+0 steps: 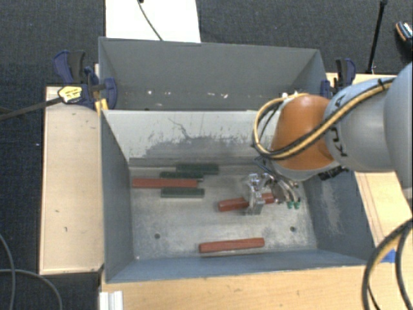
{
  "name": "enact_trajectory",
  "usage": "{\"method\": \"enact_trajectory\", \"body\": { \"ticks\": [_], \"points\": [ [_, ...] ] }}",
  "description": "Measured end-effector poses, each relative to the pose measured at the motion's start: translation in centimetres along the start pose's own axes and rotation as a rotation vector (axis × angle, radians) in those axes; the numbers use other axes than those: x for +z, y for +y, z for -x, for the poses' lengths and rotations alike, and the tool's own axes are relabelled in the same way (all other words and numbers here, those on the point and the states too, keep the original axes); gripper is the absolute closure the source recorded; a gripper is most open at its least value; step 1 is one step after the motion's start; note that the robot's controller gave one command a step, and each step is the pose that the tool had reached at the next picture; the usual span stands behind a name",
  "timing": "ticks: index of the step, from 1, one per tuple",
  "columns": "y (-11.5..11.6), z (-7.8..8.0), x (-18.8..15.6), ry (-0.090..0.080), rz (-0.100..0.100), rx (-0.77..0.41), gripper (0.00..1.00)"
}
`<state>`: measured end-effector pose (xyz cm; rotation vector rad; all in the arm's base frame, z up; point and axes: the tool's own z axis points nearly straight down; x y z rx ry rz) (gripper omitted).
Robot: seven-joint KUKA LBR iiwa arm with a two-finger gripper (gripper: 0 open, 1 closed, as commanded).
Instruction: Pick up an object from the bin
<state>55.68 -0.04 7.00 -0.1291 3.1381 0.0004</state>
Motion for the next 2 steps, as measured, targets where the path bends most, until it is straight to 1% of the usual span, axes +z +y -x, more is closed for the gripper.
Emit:
{"method": "enact_trajectory", "body": {
  "ticks": [1,2],
  "points": [
    [0.0,0.2,-10.7,-0.009,-0.001,-0.005,1.0],
    [0.0,0.4,-12.9,-0.006,-0.001,-0.007,1.0]
  ]
}}
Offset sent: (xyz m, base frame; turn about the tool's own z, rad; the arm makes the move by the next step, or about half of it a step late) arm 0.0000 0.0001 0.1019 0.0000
